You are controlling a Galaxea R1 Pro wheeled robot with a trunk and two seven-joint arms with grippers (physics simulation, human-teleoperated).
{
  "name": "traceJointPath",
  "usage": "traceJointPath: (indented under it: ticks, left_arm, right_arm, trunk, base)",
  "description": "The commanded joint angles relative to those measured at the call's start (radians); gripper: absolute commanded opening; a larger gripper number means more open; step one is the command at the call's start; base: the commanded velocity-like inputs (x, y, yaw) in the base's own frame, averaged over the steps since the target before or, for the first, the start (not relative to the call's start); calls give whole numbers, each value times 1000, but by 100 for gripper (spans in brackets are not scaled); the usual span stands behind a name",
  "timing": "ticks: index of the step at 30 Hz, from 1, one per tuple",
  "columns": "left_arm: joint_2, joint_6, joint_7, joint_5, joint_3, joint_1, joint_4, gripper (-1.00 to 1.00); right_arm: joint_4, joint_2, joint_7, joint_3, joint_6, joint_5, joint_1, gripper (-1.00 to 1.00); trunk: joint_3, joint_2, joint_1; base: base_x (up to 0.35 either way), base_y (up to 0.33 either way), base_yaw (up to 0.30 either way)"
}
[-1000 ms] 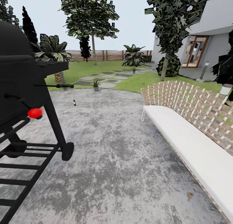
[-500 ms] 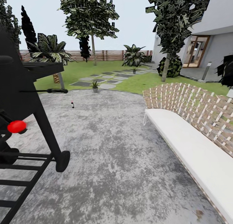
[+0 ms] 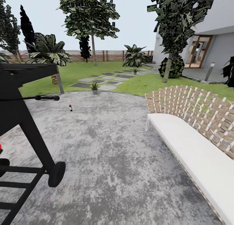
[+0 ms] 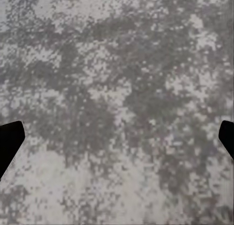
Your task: Pick up the pesticide atomizer in the garden and spray insectifuge to fully cover both potted plants in the garden.
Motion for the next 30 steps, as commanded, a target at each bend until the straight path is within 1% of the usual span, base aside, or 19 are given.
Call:
traceJointPath:
  ticks: [1,10,30]
  left_arm:
    - [0,-3,-1,-1,2,-1,1,100]
    - [1,-3,-1,-1,2,-1,1,100]
    - [-1,-3,-1,-1,0,-1,1,100]
  right_arm:
    - [1,0,-3,1,-3,1,-1,100]
    - [1,0,-3,1,-3,1,-1,100]
    - [1,0,-3,1,-3,1,-2,100]
  trunk:
    - [-1,0,0]
    - [-1,0,0]
    - [-1,0,0]
  base:
    - [337,-73,0]
    - [331,-92,0]
    - [339,-3,0]
